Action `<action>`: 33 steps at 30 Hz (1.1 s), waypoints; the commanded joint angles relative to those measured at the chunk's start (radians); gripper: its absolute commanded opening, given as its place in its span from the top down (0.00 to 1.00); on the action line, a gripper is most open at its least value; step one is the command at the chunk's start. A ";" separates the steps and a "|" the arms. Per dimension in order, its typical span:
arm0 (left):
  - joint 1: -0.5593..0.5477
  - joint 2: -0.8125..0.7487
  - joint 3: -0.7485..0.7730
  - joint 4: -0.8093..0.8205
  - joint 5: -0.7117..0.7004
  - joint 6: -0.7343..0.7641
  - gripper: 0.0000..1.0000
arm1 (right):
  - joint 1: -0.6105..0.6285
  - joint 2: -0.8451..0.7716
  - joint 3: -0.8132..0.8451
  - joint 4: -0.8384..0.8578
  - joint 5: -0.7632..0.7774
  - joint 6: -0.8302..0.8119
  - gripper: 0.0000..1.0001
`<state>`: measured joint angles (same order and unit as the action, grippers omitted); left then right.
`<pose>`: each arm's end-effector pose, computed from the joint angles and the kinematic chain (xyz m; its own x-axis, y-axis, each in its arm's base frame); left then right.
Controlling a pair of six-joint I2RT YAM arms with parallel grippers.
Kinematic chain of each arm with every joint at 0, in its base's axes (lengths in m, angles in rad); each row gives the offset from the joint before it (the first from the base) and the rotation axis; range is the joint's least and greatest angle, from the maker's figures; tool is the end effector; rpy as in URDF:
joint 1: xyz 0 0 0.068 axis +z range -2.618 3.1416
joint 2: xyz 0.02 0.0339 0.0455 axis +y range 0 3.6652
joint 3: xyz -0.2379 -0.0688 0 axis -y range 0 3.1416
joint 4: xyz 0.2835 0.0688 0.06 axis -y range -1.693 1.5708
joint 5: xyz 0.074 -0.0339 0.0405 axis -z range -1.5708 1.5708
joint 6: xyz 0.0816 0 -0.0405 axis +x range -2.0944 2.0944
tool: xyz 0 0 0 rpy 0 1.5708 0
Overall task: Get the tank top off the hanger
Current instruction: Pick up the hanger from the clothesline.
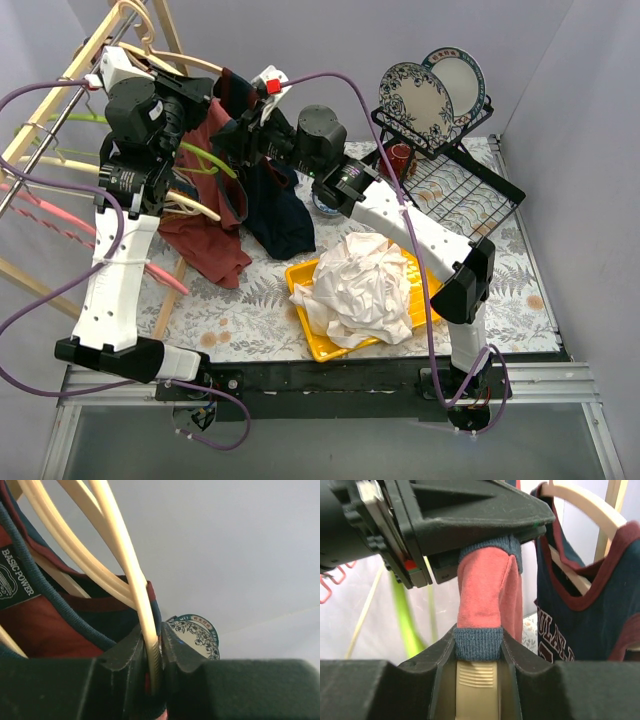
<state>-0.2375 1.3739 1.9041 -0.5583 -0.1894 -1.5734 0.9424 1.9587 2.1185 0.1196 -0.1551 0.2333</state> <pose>0.3358 -0.0655 0.5376 -0.0481 -0.9988 -0.0027 -0.0274 0.0040 -0.9996 0.3007 0.4353 0.4807 -0.0472 0.3236 -0.9450 -0.9000 0.3966 0.1808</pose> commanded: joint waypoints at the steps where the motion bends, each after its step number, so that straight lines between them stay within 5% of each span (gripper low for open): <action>1: -0.003 -0.104 0.018 0.138 0.008 0.087 0.72 | -0.011 -0.004 0.066 0.097 0.002 -0.005 0.99; 17: -0.002 -0.133 0.091 0.047 0.053 0.265 0.02 | -0.027 -0.078 -0.019 0.268 -0.018 -0.012 0.99; 33: -0.003 -0.210 0.139 -0.020 0.001 0.403 0.02 | -0.056 -0.115 -0.037 0.318 -0.073 0.003 0.99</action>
<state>-0.2390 1.1973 1.9858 -0.5495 -0.1459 -1.2247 0.8986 1.9392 2.0647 0.2886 -0.2012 0.2337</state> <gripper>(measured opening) 0.981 0.360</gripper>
